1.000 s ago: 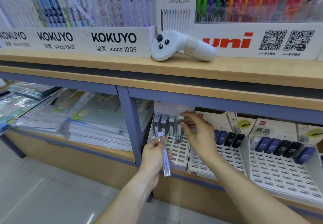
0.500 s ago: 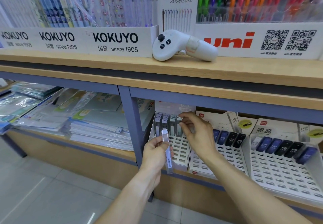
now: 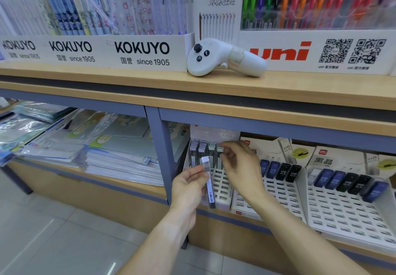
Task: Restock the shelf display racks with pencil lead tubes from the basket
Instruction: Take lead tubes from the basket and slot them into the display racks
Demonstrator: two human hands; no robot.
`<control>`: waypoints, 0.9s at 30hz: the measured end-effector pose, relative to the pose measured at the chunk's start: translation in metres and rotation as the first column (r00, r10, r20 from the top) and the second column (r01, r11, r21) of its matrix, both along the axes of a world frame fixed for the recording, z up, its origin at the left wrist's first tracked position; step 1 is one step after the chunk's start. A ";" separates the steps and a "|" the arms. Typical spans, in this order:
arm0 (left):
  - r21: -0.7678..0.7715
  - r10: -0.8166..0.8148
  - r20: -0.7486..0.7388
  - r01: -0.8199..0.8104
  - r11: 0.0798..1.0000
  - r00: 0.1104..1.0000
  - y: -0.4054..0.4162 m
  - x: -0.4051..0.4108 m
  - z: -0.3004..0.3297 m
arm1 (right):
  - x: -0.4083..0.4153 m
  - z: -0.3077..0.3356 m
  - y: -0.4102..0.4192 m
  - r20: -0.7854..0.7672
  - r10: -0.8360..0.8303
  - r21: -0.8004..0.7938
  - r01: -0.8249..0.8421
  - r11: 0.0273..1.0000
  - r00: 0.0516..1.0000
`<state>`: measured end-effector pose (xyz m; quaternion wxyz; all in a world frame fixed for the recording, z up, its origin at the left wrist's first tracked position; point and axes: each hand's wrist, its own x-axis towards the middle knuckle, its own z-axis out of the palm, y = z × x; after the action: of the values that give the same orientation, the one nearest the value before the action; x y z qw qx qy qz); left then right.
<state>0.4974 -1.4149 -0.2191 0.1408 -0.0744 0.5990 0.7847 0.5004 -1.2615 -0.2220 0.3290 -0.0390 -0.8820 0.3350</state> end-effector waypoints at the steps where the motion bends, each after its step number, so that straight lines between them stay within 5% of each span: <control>1: -0.014 -0.004 -0.004 0.004 1.000 1.000 0.000 0.000 0.000 | 0.007 0.002 -0.003 0.038 0.059 -0.145 -0.053 0.988 0.998; 4: -0.058 -0.035 -0.020 0.034 0.998 0.999 -0.001 0.002 0.000 | 0.023 0.004 -0.011 0.132 0.285 -0.438 -0.201 0.876 0.949; 10: -0.068 -0.023 -0.033 0.021 0.997 0.999 -0.003 0.002 0.001 | 0.017 0.004 -0.011 0.087 0.317 -0.478 -0.240 0.845 0.944; 18: -0.370 0.100 -0.050 -0.111 0.922 0.994 -0.014 -0.010 -0.014 | -0.007 0.013 -0.027 -0.115 0.138 -0.357 -0.171 0.918 0.984; 27: -0.440 0.054 0.044 -0.029 0.898 0.998 -0.015 -0.014 -0.023 | -0.028 -0.014 -0.040 -0.107 0.137 -0.128 -0.150 0.980 0.985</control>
<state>0.4831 -1.4298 -0.2421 0.1202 -0.1387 0.7544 0.6302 0.4723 -1.3014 -0.2360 0.3434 0.0189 -0.8406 0.4185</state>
